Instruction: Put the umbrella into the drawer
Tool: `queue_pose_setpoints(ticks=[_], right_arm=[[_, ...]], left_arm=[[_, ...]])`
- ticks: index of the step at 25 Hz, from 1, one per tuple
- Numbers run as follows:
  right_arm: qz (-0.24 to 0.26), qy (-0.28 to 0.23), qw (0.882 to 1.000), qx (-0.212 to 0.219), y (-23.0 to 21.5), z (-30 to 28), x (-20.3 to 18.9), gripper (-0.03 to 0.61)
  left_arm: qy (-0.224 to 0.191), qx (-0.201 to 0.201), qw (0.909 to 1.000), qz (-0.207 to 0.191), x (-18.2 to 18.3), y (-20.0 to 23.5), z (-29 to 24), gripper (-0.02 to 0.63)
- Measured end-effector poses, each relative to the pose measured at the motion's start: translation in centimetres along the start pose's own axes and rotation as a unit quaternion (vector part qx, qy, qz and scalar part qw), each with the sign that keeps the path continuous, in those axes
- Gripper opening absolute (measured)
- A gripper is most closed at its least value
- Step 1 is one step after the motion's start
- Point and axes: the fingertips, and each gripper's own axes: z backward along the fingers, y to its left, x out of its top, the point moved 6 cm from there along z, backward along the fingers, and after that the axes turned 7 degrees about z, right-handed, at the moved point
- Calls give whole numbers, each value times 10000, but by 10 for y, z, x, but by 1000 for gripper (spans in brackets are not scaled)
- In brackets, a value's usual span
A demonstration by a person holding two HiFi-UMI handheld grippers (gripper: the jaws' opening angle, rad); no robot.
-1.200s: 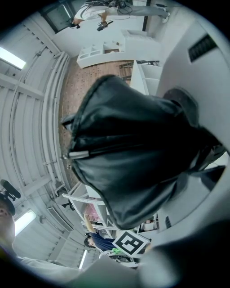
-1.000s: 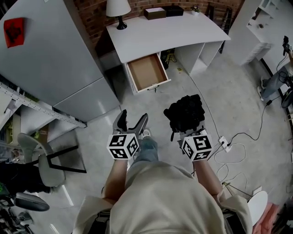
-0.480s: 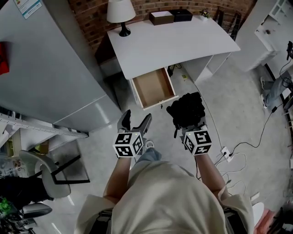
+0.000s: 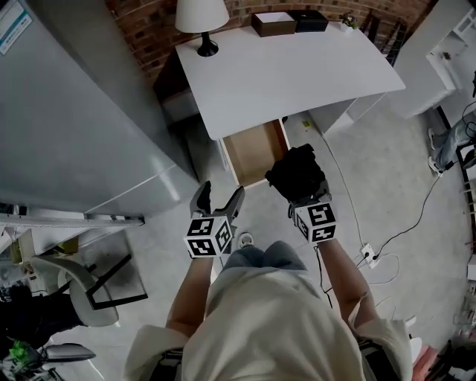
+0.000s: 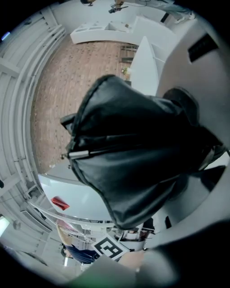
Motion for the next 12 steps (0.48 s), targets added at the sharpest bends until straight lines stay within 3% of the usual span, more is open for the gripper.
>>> queue_pose_setpoints(ticks=[7,12], right_arm=[[769,458,9936,687,-1,-82,-34,241],[1552,936,9763,1186,-9,-140,-71,241]], left_arm=[[174,334,9989,280,-17,31,-26,390],[275,622,9967,440,-29,47,-56,390]])
